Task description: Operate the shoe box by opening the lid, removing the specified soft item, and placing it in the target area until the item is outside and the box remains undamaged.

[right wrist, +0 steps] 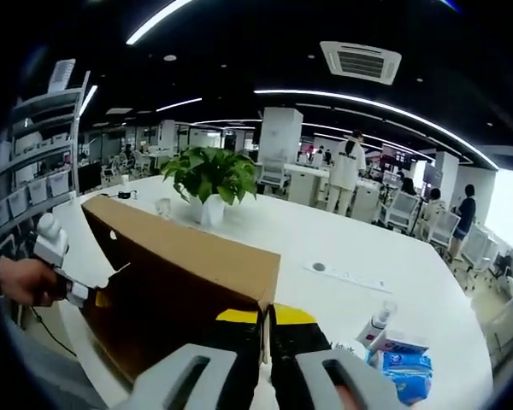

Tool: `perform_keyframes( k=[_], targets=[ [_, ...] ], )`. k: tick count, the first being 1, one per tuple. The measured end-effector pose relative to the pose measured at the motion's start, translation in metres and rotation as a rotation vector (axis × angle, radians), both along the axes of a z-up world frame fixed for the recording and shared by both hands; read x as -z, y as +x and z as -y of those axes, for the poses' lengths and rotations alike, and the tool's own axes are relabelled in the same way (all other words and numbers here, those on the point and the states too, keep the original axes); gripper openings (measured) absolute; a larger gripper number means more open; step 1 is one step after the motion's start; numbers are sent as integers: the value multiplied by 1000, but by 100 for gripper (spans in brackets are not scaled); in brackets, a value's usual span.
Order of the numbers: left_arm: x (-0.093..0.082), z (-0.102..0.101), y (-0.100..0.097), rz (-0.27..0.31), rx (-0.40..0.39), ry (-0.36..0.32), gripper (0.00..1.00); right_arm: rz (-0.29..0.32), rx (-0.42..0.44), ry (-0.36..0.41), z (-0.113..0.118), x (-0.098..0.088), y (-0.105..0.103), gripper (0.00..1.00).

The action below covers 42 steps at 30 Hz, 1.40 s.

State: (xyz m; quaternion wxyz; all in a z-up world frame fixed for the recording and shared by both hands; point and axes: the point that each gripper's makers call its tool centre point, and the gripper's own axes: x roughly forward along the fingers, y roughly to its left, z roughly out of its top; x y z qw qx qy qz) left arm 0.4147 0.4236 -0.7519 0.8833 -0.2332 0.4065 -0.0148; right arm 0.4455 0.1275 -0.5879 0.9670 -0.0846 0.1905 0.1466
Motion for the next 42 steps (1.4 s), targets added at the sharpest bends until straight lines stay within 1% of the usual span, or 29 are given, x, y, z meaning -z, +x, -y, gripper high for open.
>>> perform_keyframes(
  k=[15, 22, 31, 39, 42],
  targets=[
    [-2, 1, -2, 11, 14, -13, 17, 1, 6, 7, 1, 9, -16, 0],
    [-2, 4, -5, 13, 44, -31, 18, 3, 13, 4, 3, 13, -20, 0],
    [-3, 5, -9, 14, 74, -28, 18, 10, 15, 0, 3, 17, -28, 0],
    [-4, 5, -11, 14, 97, -31, 19, 11, 6, 1, 3, 26, -36, 0],
    [-5, 5, -12, 19, 104, -31, 19, 17, 8, 1, 2, 27, -37, 0]
  ],
)
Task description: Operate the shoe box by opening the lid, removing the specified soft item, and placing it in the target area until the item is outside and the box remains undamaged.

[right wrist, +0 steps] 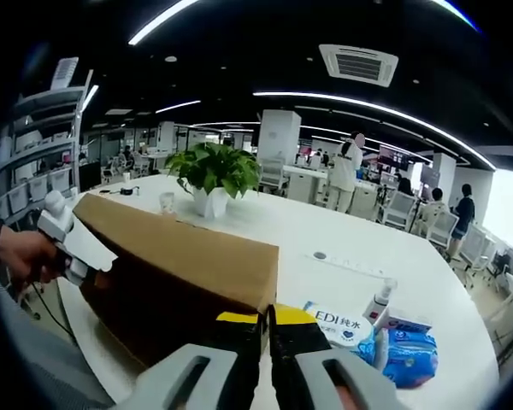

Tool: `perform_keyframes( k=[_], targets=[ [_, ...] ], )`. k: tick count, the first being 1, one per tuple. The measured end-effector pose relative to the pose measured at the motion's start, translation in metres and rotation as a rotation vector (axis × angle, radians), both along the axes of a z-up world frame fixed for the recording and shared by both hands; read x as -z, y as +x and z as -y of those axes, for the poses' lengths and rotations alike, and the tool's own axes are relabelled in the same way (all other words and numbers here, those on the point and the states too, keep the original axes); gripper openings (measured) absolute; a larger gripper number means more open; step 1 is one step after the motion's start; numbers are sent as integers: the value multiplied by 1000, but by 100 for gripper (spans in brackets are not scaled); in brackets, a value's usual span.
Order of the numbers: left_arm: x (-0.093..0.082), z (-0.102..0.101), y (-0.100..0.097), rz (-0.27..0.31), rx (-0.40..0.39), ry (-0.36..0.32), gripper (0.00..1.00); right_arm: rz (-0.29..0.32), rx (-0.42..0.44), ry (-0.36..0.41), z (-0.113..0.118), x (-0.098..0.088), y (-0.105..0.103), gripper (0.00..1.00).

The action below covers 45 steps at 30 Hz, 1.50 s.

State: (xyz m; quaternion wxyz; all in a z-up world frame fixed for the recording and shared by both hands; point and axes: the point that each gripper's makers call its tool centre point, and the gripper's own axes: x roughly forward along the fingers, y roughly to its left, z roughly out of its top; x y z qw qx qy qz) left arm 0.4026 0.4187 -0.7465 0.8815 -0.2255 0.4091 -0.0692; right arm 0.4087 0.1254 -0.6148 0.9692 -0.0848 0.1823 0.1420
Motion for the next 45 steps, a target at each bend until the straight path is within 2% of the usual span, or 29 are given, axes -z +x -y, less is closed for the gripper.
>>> perform_keyframes(
  k=[25, 32, 45],
  targets=[
    [-6, -2, -14, 32, 64, 29, 22, -84, 0, 57, 1, 36, -15, 0],
    [-13, 3, -20, 53, 96, 61, 22, -111, -6, 66, -1, 45, -19, 0],
    [-23, 3, -29, 91, 97, 55, 22, -138, -12, 69, -3, 56, -24, 0]
  ],
)
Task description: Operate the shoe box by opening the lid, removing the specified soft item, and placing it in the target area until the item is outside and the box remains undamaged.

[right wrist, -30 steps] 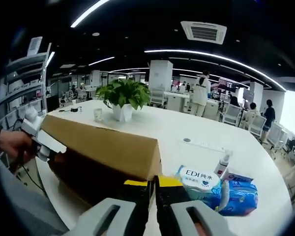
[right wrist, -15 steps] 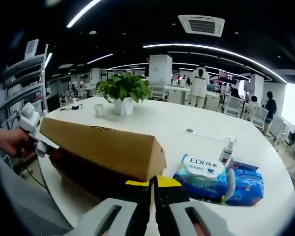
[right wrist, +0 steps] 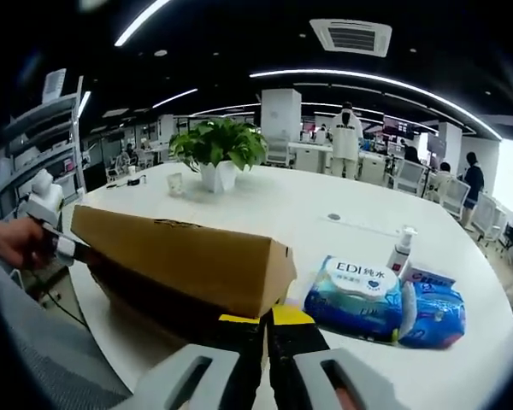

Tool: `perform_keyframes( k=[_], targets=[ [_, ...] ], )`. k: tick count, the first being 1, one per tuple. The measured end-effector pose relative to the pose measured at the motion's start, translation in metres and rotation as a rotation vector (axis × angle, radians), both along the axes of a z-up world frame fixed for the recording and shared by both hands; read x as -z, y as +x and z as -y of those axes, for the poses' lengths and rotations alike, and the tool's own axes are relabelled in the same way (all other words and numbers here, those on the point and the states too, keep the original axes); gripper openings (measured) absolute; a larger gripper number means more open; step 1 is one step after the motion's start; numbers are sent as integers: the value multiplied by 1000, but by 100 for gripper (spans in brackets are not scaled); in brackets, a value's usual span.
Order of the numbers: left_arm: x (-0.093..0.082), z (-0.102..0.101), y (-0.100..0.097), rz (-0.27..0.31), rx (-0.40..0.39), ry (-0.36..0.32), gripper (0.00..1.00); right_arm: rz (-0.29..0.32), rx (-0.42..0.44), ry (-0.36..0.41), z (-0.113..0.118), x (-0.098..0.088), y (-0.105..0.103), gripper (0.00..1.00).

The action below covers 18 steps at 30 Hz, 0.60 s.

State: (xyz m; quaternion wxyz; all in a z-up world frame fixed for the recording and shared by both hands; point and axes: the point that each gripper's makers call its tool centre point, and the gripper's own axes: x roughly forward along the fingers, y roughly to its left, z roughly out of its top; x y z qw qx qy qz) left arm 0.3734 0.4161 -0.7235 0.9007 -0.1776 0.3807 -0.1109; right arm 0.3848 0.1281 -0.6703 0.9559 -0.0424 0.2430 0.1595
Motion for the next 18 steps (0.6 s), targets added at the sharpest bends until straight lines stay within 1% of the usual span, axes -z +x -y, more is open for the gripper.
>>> perform_keyframes(
  k=[12, 18],
  targets=[
    [-8, -12, -10, 25, -24, -19, 22, -25, 1, 4, 1, 8, -5, 0],
    [-10, -18, -15, 40, -26, 1, 22, -33, -2, 4, 1, 12, -7, 0]
  ],
)
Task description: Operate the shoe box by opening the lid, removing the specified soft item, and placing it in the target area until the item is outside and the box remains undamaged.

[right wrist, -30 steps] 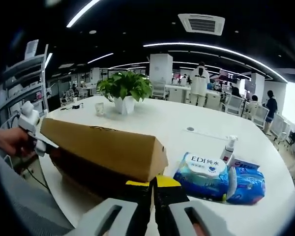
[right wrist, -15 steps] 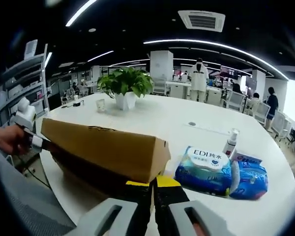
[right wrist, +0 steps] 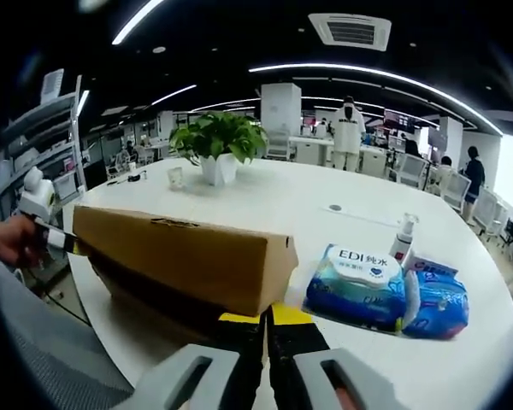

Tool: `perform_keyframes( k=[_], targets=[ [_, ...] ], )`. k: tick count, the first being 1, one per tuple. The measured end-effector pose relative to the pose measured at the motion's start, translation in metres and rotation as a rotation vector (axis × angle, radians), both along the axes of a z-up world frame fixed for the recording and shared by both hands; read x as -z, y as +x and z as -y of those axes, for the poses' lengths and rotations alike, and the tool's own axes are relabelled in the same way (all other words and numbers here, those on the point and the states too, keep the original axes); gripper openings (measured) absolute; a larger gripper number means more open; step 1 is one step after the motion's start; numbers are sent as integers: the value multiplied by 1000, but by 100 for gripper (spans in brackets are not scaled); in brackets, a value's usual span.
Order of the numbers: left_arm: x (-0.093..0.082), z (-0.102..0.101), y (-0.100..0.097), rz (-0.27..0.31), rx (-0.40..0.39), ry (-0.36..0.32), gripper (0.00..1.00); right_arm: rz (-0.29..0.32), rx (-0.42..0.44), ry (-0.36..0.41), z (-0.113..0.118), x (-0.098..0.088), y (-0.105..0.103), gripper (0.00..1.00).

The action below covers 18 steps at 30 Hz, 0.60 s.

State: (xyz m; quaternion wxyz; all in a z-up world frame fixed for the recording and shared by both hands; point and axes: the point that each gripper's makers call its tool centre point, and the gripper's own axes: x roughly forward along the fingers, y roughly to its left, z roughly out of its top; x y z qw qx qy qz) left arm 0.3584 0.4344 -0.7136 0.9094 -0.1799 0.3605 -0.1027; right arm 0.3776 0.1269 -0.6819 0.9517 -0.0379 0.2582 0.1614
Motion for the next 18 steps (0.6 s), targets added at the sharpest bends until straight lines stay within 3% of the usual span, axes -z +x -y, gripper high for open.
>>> perform_keyframes(
  k=[18],
  targets=[
    [-5, -2, -6, 39, 30, 42, 22, -24, 12, 15, 4, 9, -4, 0]
  ],
)
